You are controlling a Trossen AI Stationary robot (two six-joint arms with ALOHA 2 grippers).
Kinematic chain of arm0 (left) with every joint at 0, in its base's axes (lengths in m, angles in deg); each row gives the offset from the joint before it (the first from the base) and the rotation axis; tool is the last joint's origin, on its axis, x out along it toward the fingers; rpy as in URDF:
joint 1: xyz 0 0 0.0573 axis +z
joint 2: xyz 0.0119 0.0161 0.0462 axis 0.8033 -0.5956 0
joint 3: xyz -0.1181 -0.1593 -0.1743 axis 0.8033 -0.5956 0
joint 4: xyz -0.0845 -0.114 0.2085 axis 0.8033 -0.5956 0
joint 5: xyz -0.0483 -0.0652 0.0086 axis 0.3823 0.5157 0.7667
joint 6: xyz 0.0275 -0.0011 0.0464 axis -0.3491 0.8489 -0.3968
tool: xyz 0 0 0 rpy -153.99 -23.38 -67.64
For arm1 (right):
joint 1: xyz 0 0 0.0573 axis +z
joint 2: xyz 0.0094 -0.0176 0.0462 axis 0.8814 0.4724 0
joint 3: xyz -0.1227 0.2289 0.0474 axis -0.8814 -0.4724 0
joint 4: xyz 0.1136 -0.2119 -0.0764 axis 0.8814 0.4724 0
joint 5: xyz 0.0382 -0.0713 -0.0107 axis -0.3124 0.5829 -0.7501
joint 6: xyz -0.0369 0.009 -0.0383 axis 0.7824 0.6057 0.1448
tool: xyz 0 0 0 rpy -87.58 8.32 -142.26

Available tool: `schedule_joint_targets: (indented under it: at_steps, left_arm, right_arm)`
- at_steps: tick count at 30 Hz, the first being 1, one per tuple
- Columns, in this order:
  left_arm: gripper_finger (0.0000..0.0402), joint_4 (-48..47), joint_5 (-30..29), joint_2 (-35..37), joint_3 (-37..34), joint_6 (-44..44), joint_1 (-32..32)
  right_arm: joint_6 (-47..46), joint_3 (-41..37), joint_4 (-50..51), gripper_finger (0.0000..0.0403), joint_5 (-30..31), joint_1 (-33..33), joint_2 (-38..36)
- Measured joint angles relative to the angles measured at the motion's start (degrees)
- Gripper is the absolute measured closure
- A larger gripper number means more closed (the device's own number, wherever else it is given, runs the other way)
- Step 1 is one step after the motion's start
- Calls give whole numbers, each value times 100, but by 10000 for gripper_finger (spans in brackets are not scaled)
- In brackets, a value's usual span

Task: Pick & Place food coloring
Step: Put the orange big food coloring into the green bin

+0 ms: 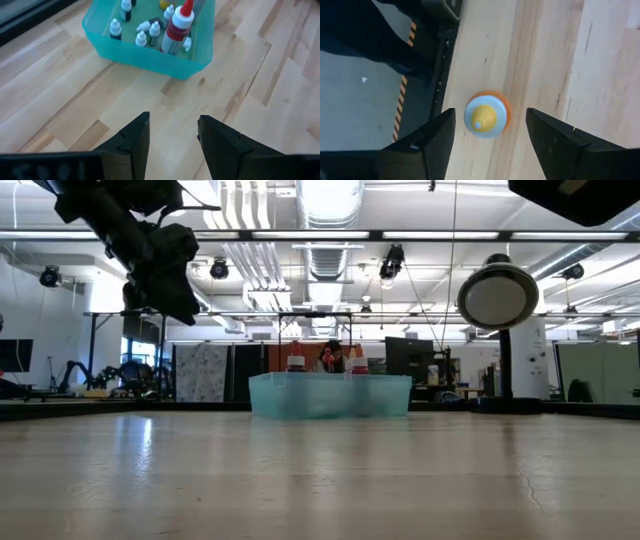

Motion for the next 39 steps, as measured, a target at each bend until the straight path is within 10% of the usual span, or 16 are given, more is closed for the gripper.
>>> schedule_joint_targets:
  at_steps: [26, 39]
  left_arm:
    - [262, 107, -5, -11, 0, 173, 0]
    - [262, -57, 1, -13, 0, -170, -1]
  right_arm:
    - [341, 0, 113, 305, 93, -168, -28]
    - [-1009, -20, 2226, 312, 3302, -1503, -1051]
